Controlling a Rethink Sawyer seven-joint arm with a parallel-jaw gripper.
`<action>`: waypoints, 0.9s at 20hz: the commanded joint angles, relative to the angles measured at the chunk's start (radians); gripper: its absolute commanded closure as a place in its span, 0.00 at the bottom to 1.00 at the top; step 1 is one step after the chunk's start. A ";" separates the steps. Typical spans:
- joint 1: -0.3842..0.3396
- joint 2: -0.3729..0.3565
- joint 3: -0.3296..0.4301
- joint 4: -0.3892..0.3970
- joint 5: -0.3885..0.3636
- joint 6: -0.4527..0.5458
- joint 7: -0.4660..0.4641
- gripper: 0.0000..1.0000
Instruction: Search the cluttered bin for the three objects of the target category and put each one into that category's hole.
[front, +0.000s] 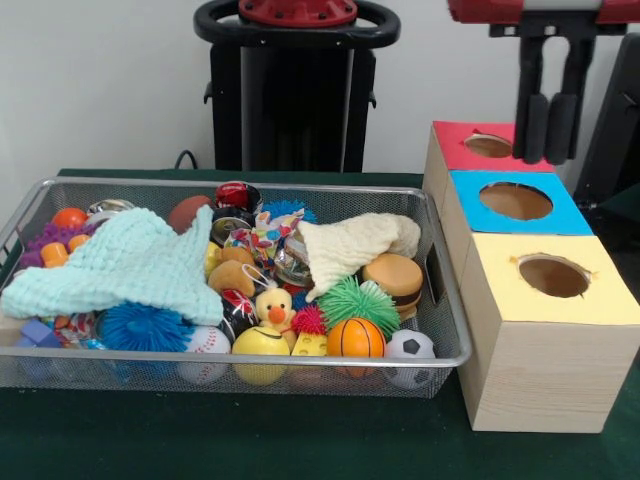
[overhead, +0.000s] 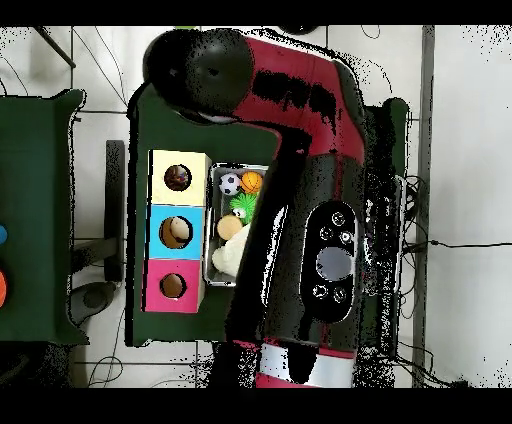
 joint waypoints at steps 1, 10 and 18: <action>-0.067 0.089 0.054 -0.006 -0.037 0.061 0.079 1.00; -0.120 0.162 0.080 -0.035 -0.050 0.003 0.032 1.00; -0.157 0.158 0.088 -0.035 -0.067 0.072 -0.054 1.00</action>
